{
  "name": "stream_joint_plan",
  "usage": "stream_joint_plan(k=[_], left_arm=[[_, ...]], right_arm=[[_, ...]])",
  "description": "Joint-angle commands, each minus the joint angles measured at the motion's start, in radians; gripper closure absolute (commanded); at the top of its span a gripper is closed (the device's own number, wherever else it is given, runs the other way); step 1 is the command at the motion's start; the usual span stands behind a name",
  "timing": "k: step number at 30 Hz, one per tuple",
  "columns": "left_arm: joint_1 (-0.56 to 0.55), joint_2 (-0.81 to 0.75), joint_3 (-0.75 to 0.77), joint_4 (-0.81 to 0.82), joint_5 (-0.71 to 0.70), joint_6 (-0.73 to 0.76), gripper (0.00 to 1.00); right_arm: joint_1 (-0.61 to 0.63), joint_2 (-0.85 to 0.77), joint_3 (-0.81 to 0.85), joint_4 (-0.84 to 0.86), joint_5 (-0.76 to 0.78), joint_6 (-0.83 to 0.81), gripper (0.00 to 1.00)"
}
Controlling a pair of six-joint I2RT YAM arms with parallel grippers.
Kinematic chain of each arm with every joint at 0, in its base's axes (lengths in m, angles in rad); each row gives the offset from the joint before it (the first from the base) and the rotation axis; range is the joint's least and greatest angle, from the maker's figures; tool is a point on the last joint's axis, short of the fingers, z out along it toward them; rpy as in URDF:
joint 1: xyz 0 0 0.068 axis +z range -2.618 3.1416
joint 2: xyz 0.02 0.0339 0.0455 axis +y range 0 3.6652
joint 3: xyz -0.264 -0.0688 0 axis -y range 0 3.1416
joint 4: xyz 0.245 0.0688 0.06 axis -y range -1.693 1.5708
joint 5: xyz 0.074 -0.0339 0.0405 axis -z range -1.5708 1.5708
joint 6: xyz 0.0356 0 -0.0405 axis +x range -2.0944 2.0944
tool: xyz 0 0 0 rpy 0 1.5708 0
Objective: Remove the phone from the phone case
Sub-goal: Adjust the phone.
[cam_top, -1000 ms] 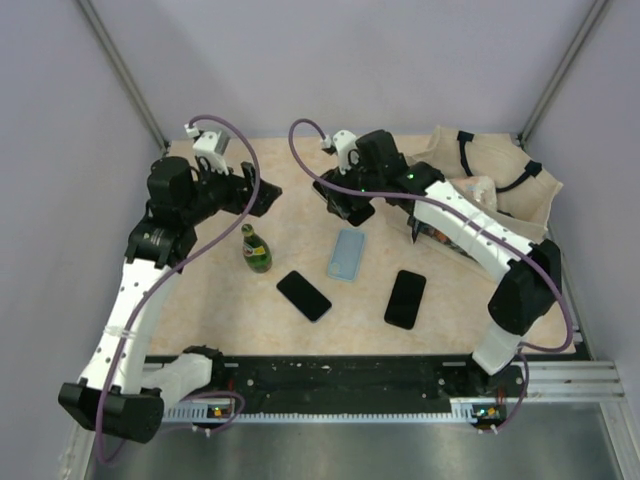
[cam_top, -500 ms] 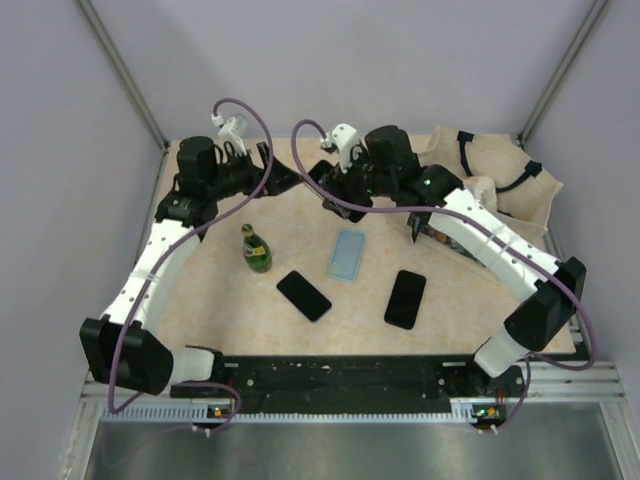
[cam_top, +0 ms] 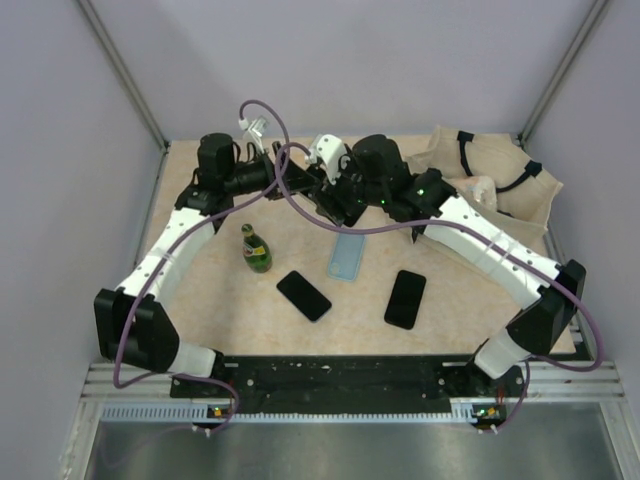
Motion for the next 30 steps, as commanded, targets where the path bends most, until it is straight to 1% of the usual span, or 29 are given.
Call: stream_joint_plan(k=[1,5,7,9,11,14,15,16,17,18,19,20,21,22,24,28,30], left_arm=[[-0.023,0.006,-0.016,0.083,0.058,-0.032,0.31],[-0.031,0.018,-0.025,0.103,0.067,-0.044,0.45],[-0.034,0.026,-0.030,0.111,0.073,-0.053,0.54],[-0.039,0.029,-0.031,0.120,0.080,-0.059,0.73],[-0.040,0.029,-0.033,0.120,0.090,-0.062,1.00],[-0.040,0.017,-0.042,0.171,0.105,-0.056,1.00],[-0.040,0.012,-0.050,0.183,0.113,-0.055,1.00],[-0.039,0.007,-0.053,0.198,0.129,-0.050,1.00],[-0.039,0.003,-0.056,0.211,0.140,-0.041,1.00],[-0.037,-0.002,-0.056,0.211,0.151,-0.026,1.00],[-0.036,-0.008,-0.053,0.211,0.154,-0.012,1.00],[-0.033,-0.014,-0.053,0.209,0.162,0.010,1.00],[-0.029,-0.019,-0.053,0.208,0.168,0.028,1.00],[-0.026,-0.023,-0.050,0.203,0.174,0.051,1.00],[-0.019,-0.029,-0.041,0.186,0.186,0.099,1.00],[0.001,-0.031,-0.012,0.156,0.231,0.191,1.00],[0.010,-0.037,-0.001,0.143,0.278,0.247,1.00]], right_arm=[[0.014,-0.054,0.015,0.091,0.027,-0.026,1.00],[0.025,-0.053,0.000,0.100,0.030,-0.028,1.00],[0.032,-0.054,-0.004,0.105,0.036,-0.031,1.00],[0.037,-0.053,-0.008,0.106,0.042,-0.035,1.00],[0.042,-0.054,-0.012,0.108,0.047,-0.038,1.00],[0.042,-0.062,-0.021,0.114,0.059,-0.037,1.00],[0.045,-0.064,-0.024,0.114,0.062,-0.039,0.98],[0.043,-0.067,-0.029,0.115,0.065,-0.035,0.89],[0.042,-0.071,-0.032,0.114,0.070,-0.032,0.76],[0.043,-0.077,-0.038,0.115,0.068,-0.031,0.54],[0.042,-0.083,-0.046,0.112,0.070,-0.029,0.35],[0.042,-0.090,-0.054,0.112,0.068,-0.025,0.26],[0.042,-0.100,-0.063,0.111,0.064,-0.023,0.20],[0.043,-0.110,-0.067,0.108,0.058,-0.022,0.16],[0.042,-0.126,-0.080,0.102,0.035,-0.016,0.13],[0.030,-0.160,-0.087,0.085,-0.031,0.003,0.10],[0.005,-0.177,-0.083,0.078,-0.069,0.027,0.09]])
